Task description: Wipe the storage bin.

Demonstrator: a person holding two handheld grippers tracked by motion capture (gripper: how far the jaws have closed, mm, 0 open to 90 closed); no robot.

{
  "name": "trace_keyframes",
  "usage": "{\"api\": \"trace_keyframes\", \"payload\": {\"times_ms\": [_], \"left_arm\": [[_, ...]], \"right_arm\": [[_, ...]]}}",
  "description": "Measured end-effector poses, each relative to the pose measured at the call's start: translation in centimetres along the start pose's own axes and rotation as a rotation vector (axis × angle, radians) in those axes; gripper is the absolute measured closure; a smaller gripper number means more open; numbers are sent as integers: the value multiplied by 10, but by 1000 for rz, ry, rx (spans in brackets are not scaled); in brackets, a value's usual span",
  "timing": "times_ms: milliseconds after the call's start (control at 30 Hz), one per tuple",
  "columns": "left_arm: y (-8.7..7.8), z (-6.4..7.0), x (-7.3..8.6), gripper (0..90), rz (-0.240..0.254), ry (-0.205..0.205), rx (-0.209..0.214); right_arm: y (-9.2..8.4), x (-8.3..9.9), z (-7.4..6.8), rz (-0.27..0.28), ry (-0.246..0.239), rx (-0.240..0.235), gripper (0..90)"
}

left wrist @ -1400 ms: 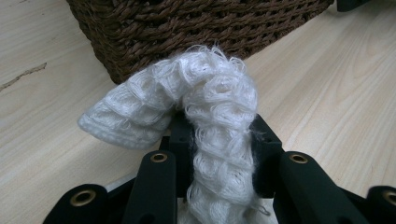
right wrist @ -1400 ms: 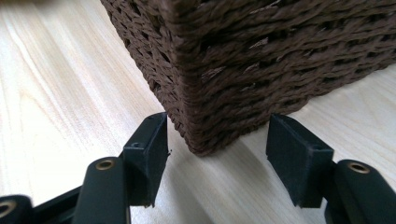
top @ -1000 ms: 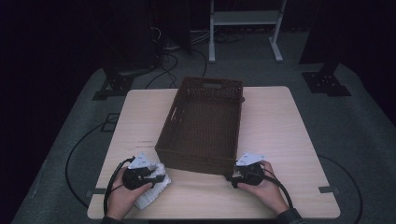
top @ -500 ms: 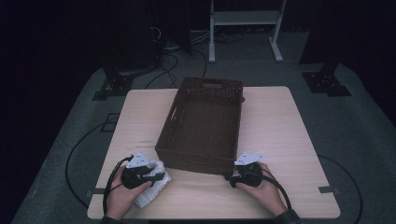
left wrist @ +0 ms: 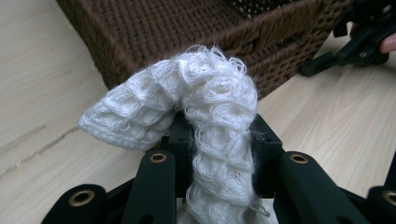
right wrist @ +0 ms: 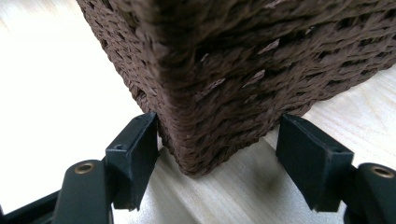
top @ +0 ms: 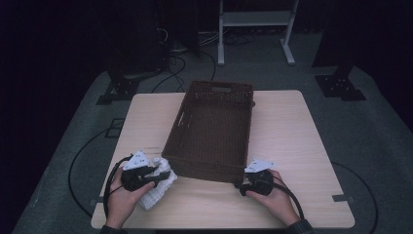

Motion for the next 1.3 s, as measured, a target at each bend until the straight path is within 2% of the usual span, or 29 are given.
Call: {"api": "trace_keyframes", "payload": {"times_ms": [233, 433, 633, 800, 967, 1200, 1300], "left_arm": [[2, -2, -13, 678, 21, 22, -3], [11, -3, -12, 678, 15, 20, -1], [18, -5, -9, 681, 10, -2, 10], [29, -6, -1, 679, -35, -5, 18], [36, -6, 4, 680, -58, -14, 25], [50, -5, 12, 679, -122, -4, 39], [53, -4, 14, 679, -134, -2, 42]], "right_arm": [[0, 0, 0, 0, -6, 0, 291], [0, 0, 0, 0, -6, 0, 291], [0, 0, 0, -1, -5, -1, 292], [0, 0, 0, 0, -6, -1, 293], [0, 0, 0, 0, -7, -1, 293], [0, 0, 0, -1, -6, -1, 293], [0, 0, 0, -1, -6, -1, 293]]}}
Point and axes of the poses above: each handheld gripper's, and its own axes: y roughly forward along the jaws, x roughly out of its underside, z roughly to its right, the point moved 2 cm from there along y, roughly forward along the jaws, and after that the axes turned 7 degrees about y, right-handed, at the moved point
